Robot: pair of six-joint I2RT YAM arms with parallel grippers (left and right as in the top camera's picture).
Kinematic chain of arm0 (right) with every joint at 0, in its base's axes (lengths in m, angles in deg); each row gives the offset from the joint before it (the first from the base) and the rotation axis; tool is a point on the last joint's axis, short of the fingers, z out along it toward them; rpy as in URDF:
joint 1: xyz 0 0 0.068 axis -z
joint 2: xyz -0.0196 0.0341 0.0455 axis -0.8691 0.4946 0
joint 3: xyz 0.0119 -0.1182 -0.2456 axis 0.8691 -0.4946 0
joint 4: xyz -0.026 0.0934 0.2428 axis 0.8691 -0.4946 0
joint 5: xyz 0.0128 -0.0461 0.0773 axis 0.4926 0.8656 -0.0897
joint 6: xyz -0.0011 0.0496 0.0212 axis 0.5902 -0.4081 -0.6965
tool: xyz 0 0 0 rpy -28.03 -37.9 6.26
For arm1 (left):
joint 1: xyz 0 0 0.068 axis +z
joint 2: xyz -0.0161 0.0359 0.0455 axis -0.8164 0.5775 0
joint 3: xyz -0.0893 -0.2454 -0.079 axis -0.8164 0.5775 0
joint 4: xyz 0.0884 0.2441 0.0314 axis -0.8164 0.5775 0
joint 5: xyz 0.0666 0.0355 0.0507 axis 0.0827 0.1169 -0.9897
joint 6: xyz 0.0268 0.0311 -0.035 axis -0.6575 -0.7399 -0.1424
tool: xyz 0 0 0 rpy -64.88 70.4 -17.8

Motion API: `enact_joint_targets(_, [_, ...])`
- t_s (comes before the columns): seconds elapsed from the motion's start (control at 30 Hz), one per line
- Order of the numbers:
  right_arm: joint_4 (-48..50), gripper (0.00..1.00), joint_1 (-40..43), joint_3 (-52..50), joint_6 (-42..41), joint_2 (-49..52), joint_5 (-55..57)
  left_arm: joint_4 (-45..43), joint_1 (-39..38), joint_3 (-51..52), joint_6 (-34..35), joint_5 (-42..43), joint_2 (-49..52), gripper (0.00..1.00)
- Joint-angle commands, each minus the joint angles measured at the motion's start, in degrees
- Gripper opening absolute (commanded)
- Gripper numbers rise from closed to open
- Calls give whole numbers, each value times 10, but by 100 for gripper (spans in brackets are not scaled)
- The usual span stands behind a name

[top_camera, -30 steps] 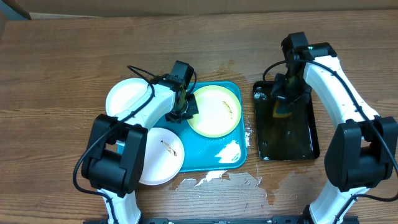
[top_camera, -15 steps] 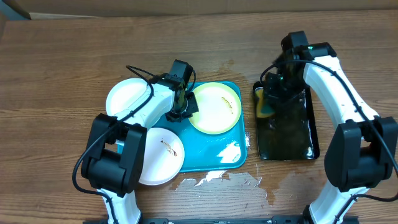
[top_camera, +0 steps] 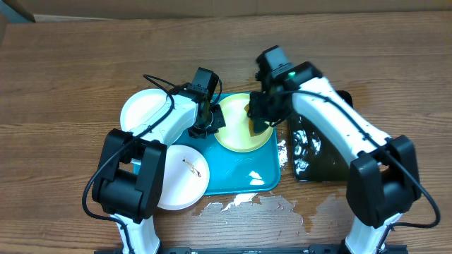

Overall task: Clean dirty plates on tray and stack at the side
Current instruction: 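Move the held sponge over the yellow plate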

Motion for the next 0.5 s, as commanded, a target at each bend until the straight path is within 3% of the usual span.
enact_joint_targets(0.0, [10,4,-14,1,-45,7,107,4,3,2,-5,-6,14,4])
enact_joint_targets(0.47, [25,4,-20,1,-45,23,125,16,3,2,-14,-41,14,4])
